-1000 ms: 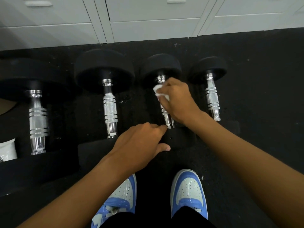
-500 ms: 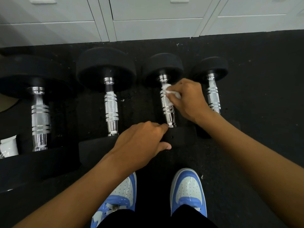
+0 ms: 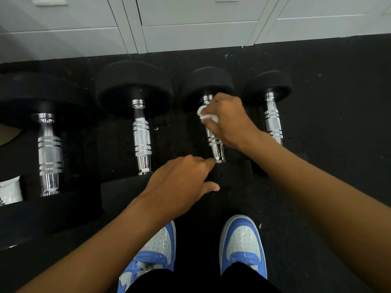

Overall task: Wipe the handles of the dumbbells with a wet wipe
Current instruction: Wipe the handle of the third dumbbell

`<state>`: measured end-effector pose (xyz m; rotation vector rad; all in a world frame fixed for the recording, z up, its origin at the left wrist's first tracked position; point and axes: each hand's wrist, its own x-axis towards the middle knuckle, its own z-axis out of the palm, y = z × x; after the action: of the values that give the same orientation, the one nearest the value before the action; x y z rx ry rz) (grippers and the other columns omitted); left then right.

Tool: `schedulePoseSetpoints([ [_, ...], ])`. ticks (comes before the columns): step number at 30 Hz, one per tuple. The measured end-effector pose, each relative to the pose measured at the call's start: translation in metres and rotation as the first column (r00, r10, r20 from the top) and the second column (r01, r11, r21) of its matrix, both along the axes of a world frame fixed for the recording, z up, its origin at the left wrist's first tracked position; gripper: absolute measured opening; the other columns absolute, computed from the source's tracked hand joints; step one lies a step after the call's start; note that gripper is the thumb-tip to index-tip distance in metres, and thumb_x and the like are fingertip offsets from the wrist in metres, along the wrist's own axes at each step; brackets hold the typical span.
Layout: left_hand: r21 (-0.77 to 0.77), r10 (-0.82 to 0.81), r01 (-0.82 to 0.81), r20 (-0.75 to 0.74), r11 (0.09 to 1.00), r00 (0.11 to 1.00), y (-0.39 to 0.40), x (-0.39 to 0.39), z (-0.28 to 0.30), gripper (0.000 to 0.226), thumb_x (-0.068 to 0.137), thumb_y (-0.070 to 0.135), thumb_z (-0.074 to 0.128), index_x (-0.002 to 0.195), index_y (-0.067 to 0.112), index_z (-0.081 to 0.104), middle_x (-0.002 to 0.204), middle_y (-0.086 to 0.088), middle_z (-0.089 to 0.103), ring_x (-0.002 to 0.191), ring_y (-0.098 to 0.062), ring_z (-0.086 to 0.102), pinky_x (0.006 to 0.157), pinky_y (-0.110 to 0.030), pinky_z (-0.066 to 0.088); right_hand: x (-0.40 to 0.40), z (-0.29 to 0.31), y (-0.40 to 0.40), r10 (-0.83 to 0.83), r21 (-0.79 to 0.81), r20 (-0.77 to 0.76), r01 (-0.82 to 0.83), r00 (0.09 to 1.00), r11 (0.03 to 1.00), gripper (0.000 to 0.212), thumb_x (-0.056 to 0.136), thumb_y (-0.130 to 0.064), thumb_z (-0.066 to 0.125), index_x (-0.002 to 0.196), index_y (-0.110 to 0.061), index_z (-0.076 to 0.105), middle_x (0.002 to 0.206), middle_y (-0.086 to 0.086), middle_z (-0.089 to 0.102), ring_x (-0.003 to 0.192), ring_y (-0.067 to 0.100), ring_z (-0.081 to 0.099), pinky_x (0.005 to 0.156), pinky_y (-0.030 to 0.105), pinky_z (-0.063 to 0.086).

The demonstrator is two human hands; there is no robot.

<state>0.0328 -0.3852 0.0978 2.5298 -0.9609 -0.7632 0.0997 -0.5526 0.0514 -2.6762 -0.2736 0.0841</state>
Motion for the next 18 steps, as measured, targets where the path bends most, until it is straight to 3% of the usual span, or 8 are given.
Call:
schedulePoseSetpoints([
  [3,0.014,-0.014,0.013,0.024,1.000,1.000,0.001,0.000,-0.001,0.051,0.092,0.052,0.047,0.132,0.020,0.047,0.122,0.002,0.060,0.107,-0.020,0.058,0.087,-0.034,0.048,-0.019,0.004,-0.001,0.164,-0.018,-0.059,-0.165,0.985,0.986,0.011,0.077,-0.008,0.065,0.083,-0.004,0.074,0.089,0.016,0.063,0.077,0.027,0.063,0.069,0.036,0.054],
  [5,0.015,-0.011,0.011,0.034,1.000,0.999,0.001,-0.001,-0.001,0.052,0.092,0.053,0.046,0.133,0.020,0.045,0.124,0.003,0.059,0.108,-0.020,0.058,0.087,-0.035,0.049,-0.022,0.009,-0.013,0.125,0.021,-0.052,-0.124,0.991,0.992,0.013,0.075,-0.011,0.067,0.084,-0.006,0.076,0.084,0.015,0.064,0.075,0.022,0.062,0.071,0.030,0.051],
  [9,0.009,-0.006,0.005,0.022,1.000,1.000,0.000,-0.001,0.000,0.053,0.092,0.053,0.047,0.134,0.021,0.045,0.126,0.003,0.058,0.110,-0.020,0.058,0.088,-0.035,0.049,-0.004,0.007,-0.017,-0.021,0.020,-0.022,0.021,1.000,1.000,0.017,0.080,-0.017,0.066,0.090,-0.007,0.075,0.091,0.016,0.065,0.084,0.029,0.063,0.077,0.033,0.051],
  [12,0.012,-0.006,0.006,0.015,1.000,1.000,0.000,0.000,0.000,0.053,0.092,0.052,0.048,0.133,0.019,0.046,0.125,0.001,0.059,0.109,-0.021,0.058,0.089,-0.036,0.049,-0.011,0.005,0.002,0.117,-0.027,-0.076,-0.120,0.990,0.992,0.012,0.079,-0.009,0.066,0.086,-0.005,0.075,0.094,0.015,0.061,0.082,0.030,0.062,0.072,0.039,0.053],
  [15,0.013,-0.012,0.011,0.034,1.000,0.999,0.002,-0.001,-0.003,0.052,0.092,0.052,0.047,0.133,0.019,0.046,0.124,0.002,0.059,0.108,-0.021,0.058,0.087,-0.035,0.049,-0.026,0.010,-0.006,0.199,-0.004,-0.109,-0.201,0.974,0.980,0.012,0.072,-0.010,0.072,0.082,-0.009,0.076,0.086,0.013,0.065,0.077,0.026,0.064,0.073,0.024,0.047],
  [18,0.008,-0.015,0.015,0.031,1.000,0.999,0.001,-0.001,-0.003,0.053,0.092,0.052,0.046,0.134,0.020,0.045,0.125,0.002,0.059,0.109,-0.021,0.058,0.086,-0.034,0.048,-0.022,0.019,-0.022,-0.021,0.106,-0.149,0.037,0.989,0.994,0.012,0.075,-0.016,0.076,0.086,-0.013,0.076,0.082,0.001,0.065,0.073,0.011,0.060,0.066,0.003,0.037],
])
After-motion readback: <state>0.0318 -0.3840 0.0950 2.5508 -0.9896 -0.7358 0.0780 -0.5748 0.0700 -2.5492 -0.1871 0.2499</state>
